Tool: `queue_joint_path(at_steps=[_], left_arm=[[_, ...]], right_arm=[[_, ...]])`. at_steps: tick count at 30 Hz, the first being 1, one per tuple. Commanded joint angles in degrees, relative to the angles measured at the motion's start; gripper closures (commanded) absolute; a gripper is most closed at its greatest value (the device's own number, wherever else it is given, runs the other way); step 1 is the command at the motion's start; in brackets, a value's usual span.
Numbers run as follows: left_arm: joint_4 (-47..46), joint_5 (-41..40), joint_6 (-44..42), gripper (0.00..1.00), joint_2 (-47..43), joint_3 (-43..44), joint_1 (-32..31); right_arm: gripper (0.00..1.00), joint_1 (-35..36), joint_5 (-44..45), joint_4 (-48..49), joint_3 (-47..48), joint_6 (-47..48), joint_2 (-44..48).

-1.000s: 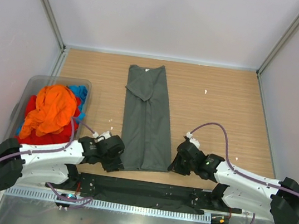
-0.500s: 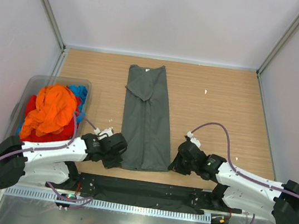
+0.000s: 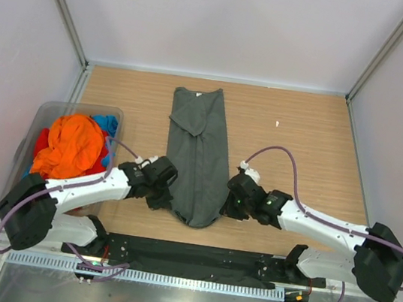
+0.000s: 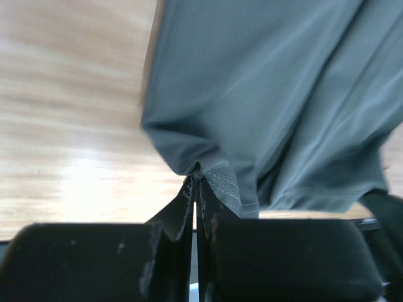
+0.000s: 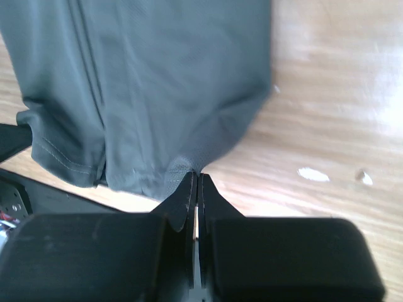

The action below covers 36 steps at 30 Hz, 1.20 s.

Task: Fold and stack the t-shirts
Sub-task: Fold the tshirt

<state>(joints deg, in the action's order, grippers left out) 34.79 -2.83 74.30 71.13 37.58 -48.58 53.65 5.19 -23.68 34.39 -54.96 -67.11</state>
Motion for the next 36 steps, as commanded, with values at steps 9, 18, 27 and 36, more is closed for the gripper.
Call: queue_joint_path(at_steps=[9, 18, 27, 36], left_arm=[[0.02, 2.57, -16.81, 1.00, 13.76, 15.84, 16.57], [2.83, 3.45, -23.59, 1.00, 28.08, 32.71, 24.31], [5.56, 3.27, -26.31, 1.00, 33.54, 41.69, 28.80], [4.76, 5.90, -26.93, 1.00, 37.93, 47.66, 31.96]], right_arm=[[0.99, -11.54, 0.26, 1.36, 19.81, 15.22, -17.69], [0.99, -18.93, -0.71, -3.11, 36.77, 25.42, -31.32], [0.99, -22.18, -0.18, -6.46, 48.30, 28.85, -39.14], [0.99, -24.90, -1.32, -8.84, 58.15, 30.35, -45.90]])
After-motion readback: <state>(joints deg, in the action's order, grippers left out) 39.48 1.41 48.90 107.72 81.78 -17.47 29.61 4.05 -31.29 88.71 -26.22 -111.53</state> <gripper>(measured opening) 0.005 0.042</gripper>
